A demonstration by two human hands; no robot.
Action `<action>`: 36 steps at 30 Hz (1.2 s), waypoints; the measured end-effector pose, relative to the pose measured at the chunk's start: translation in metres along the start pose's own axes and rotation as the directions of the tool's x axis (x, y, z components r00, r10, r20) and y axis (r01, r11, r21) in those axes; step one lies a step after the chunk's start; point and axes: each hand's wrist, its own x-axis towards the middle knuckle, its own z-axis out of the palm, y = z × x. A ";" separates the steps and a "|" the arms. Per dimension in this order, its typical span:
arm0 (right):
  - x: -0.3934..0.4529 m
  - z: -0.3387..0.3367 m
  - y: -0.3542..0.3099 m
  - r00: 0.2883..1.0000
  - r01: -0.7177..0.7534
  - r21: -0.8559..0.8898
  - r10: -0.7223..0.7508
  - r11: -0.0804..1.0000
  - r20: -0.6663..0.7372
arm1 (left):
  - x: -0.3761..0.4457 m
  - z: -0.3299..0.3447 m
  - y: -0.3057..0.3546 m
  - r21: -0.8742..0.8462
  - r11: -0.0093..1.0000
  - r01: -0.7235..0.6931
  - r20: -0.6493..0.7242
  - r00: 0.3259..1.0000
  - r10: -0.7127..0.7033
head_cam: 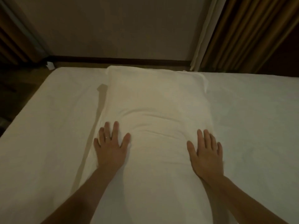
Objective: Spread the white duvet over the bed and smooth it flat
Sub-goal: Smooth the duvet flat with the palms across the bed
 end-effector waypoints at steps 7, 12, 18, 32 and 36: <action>-0.037 -0.014 0.015 0.990 -0.139 0.196 0.130 0.971 0.061 | -0.062 -0.023 -0.015 -0.157 0.912 0.380 0.158 0.921 -0.356; -0.072 -0.003 0.062 0.736 -0.669 0.476 0.422 0.571 0.529 | -0.082 -0.017 -0.061 -0.325 0.740 0.590 0.431 0.788 -0.439; -0.070 -0.008 0.048 0.742 -0.653 0.372 0.460 0.660 0.487 | -0.076 -0.014 -0.041 -0.300 0.802 0.516 0.382 0.836 -0.395; -0.133 0.002 0.084 0.667 -0.745 0.432 0.562 0.509 0.489 | -0.066 0.043 0.219 0.018 0.167 -0.986 0.459 0.157 0.875; -0.123 0.023 0.100 0.661 -0.748 0.440 0.494 0.498 0.565 | -0.024 0.058 0.282 0.059 0.011 -0.998 0.563 0.042 0.826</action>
